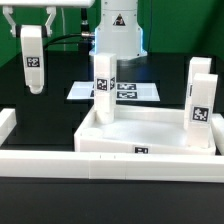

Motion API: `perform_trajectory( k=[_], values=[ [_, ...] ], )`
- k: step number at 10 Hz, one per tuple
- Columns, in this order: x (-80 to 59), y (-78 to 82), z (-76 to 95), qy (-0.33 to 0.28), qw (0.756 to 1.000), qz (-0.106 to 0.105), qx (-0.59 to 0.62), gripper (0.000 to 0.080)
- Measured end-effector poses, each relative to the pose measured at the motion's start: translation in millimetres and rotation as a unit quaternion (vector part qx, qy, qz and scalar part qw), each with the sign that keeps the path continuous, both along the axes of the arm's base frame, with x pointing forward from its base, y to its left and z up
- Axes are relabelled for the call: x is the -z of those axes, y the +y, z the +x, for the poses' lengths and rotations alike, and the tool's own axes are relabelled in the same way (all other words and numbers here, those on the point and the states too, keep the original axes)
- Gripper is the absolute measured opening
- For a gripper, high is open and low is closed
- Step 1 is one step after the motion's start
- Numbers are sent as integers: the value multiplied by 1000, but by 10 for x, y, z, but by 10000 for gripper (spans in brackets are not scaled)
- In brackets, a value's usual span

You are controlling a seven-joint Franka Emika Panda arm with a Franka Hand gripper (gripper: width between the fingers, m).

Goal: Assemble desk

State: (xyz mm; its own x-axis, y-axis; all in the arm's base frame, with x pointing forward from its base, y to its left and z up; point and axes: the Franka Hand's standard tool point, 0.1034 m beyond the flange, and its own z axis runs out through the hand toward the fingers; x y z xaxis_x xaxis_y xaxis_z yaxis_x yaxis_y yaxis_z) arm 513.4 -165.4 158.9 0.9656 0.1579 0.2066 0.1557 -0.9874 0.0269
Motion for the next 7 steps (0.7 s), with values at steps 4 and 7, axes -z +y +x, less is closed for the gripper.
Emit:
perform_trajectory(
  k=[4, 7],
  values=[
    [-51, 275, 352, -13, 999, 28, 30, 290],
    [-33, 243, 332, -16, 999, 22, 29, 290]
  ],
)
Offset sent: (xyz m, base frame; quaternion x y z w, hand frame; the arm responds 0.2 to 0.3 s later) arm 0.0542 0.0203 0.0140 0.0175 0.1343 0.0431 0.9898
